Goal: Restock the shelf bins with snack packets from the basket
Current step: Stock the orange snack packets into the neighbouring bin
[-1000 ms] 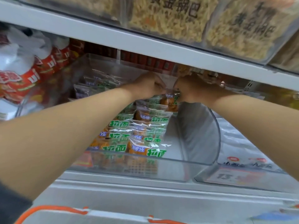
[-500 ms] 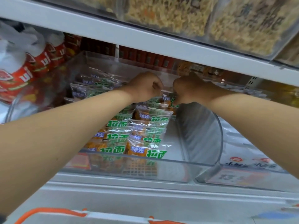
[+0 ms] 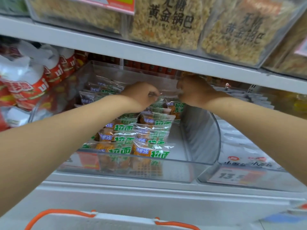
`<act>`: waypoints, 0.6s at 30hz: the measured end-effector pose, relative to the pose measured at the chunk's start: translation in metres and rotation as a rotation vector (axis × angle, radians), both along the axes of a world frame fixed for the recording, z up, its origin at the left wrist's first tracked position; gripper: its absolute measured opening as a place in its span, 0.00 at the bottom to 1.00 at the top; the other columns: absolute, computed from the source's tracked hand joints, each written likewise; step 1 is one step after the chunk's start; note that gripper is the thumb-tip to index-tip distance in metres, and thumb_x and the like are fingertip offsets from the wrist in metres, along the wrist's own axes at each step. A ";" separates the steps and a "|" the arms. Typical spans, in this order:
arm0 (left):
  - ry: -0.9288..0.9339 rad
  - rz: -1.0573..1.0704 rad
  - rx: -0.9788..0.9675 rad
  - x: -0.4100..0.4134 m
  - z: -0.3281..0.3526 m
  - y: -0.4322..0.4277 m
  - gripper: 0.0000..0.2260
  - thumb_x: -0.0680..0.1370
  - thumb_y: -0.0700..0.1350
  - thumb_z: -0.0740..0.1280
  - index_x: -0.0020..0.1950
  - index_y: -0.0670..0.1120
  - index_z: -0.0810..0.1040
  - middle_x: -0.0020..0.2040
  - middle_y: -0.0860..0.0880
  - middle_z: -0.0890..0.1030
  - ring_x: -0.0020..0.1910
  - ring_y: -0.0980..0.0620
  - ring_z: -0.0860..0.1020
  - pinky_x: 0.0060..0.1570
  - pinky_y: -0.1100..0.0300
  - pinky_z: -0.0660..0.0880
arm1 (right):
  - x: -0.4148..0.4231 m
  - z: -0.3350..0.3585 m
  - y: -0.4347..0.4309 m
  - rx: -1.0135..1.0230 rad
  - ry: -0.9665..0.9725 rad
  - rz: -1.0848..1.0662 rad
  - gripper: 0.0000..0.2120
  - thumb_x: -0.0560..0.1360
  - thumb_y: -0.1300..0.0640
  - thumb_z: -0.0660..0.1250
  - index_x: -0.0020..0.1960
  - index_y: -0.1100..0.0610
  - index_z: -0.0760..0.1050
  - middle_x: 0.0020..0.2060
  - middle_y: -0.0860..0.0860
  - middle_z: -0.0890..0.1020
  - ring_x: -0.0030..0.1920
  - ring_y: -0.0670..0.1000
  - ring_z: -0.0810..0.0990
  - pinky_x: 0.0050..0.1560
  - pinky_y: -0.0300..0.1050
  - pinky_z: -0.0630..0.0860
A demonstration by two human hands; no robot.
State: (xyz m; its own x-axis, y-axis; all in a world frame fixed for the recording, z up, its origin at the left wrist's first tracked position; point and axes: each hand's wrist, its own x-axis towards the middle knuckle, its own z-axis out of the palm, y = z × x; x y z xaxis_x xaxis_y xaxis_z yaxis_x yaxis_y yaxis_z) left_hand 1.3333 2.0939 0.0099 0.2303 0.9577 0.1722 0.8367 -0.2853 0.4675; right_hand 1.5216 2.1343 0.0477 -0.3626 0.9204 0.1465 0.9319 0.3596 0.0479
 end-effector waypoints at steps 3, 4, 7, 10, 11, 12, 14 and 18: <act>0.186 0.038 -0.061 -0.010 0.007 -0.023 0.18 0.82 0.58 0.55 0.71 0.58 0.70 0.76 0.53 0.65 0.73 0.46 0.64 0.72 0.47 0.61 | -0.011 -0.001 -0.030 -0.281 0.758 -0.258 0.12 0.80 0.55 0.63 0.57 0.61 0.77 0.53 0.58 0.82 0.52 0.58 0.81 0.59 0.54 0.79; 0.261 0.036 -0.105 -0.012 0.008 -0.031 0.21 0.82 0.61 0.52 0.74 0.59 0.65 0.78 0.53 0.58 0.76 0.46 0.58 0.75 0.45 0.54 | -0.015 -0.005 -0.041 -0.507 0.996 -0.379 0.15 0.81 0.51 0.61 0.61 0.60 0.74 0.58 0.60 0.80 0.58 0.58 0.80 0.63 0.54 0.76; 0.367 0.007 -0.231 -0.018 0.002 -0.051 0.27 0.79 0.67 0.44 0.78 0.62 0.52 0.80 0.55 0.45 0.79 0.48 0.44 0.75 0.42 0.41 | -0.020 -0.030 -0.057 -1.049 1.167 -0.564 0.31 0.81 0.40 0.54 0.74 0.61 0.64 0.73 0.61 0.67 0.72 0.62 0.67 0.73 0.61 0.62; 0.347 0.000 -0.275 -0.024 -0.007 -0.060 0.29 0.78 0.68 0.43 0.78 0.62 0.44 0.79 0.55 0.41 0.79 0.50 0.42 0.75 0.42 0.42 | -0.036 -0.050 -0.062 -1.161 1.336 -0.527 0.30 0.80 0.37 0.51 0.61 0.60 0.77 0.59 0.61 0.81 0.60 0.58 0.79 0.67 0.59 0.70; 0.352 0.005 -0.267 -0.026 -0.009 -0.061 0.29 0.78 0.68 0.43 0.78 0.62 0.43 0.79 0.55 0.41 0.79 0.50 0.43 0.75 0.42 0.42 | -0.040 -0.054 -0.062 -1.127 1.400 -0.538 0.32 0.80 0.36 0.50 0.62 0.59 0.77 0.59 0.61 0.81 0.59 0.58 0.79 0.64 0.58 0.72; 0.360 0.010 -0.258 -0.027 -0.011 -0.062 0.29 0.79 0.68 0.43 0.78 0.61 0.41 0.79 0.55 0.41 0.79 0.51 0.43 0.75 0.42 0.42 | -0.044 -0.056 -0.063 -1.109 1.451 -0.539 0.33 0.79 0.34 0.49 0.66 0.59 0.74 0.62 0.61 0.79 0.60 0.58 0.79 0.62 0.58 0.74; 0.383 0.017 -0.240 -0.027 -0.012 -0.063 0.29 0.79 0.67 0.44 0.78 0.61 0.40 0.79 0.54 0.41 0.79 0.50 0.43 0.75 0.42 0.43 | -0.047 -0.057 -0.066 -1.070 1.492 -0.547 0.33 0.80 0.34 0.48 0.67 0.59 0.73 0.59 0.61 0.80 0.54 0.59 0.82 0.50 0.55 0.79; 0.413 0.025 -0.224 -0.026 -0.012 -0.068 0.29 0.80 0.66 0.45 0.78 0.60 0.42 0.80 0.54 0.42 0.79 0.49 0.45 0.75 0.41 0.46 | -0.041 -0.046 -0.072 -1.071 1.400 -0.580 0.31 0.78 0.34 0.50 0.63 0.56 0.76 0.58 0.55 0.81 0.50 0.57 0.84 0.50 0.62 0.80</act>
State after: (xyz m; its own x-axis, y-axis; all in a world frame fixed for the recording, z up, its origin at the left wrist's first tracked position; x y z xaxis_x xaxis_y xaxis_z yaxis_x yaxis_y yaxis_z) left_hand 1.3069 2.0263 -0.0018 0.2126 0.9670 -0.1402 0.9709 -0.1929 0.1416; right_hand 1.4808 2.0622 0.0015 -0.1503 0.7600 -0.6323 0.0892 -0.6265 -0.7743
